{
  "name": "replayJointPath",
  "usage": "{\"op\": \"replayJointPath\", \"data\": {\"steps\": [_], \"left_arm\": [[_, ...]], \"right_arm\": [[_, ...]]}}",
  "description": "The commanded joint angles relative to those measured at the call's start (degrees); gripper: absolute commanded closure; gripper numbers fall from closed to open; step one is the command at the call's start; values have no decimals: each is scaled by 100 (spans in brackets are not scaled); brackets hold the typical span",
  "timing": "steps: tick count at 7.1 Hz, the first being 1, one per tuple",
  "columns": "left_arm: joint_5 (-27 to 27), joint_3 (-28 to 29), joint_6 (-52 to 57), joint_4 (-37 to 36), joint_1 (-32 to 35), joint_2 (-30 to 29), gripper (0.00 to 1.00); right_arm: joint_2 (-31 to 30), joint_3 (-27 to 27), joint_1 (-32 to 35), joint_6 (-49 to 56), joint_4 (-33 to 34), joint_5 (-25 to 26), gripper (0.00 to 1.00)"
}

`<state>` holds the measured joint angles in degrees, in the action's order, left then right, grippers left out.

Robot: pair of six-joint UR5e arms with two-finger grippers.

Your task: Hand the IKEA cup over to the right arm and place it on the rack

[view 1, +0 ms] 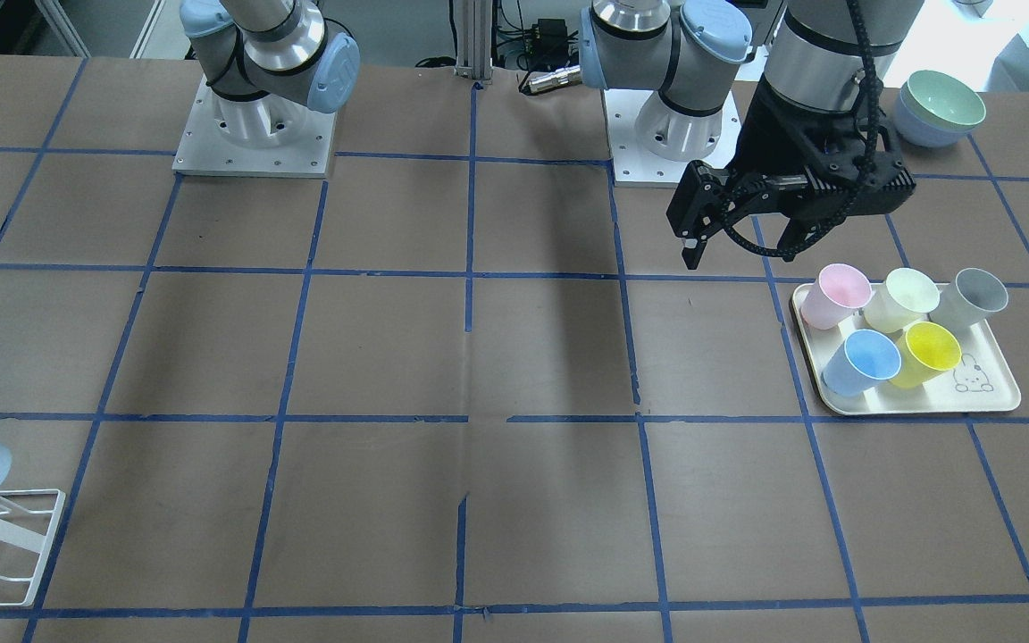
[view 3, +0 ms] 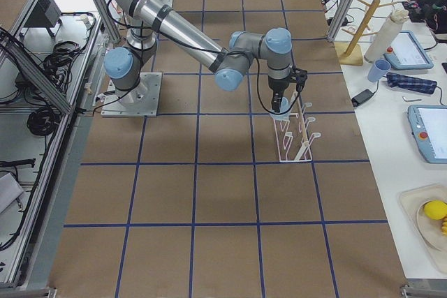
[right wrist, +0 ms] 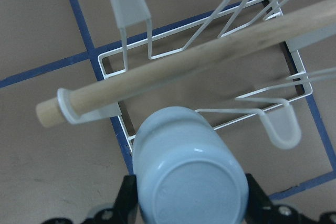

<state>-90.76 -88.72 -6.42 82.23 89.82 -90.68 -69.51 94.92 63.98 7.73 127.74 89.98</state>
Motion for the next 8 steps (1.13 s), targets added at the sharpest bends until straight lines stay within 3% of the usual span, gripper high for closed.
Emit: {"op": "replayJointPath", "data": {"steps": [1, 2, 3, 7, 8], "left_arm": [[-3, 4, 0, 4, 0, -2, 0], [6, 4, 0, 4, 0, -2, 0], [-3, 4, 0, 4, 0, -2, 0], [-3, 4, 0, 4, -9, -2, 0], [-3, 4, 0, 4, -9, 6, 0]], "right_arm": [[60, 0, 0, -9, 23, 2, 39], [69, 0, 0, 0, 240, 2, 16], [130, 0, 0, 0, 286, 28, 2], [-183, 9, 9, 0, 138, 81, 0], [-568, 9, 26, -9, -428, 55, 0]]}}
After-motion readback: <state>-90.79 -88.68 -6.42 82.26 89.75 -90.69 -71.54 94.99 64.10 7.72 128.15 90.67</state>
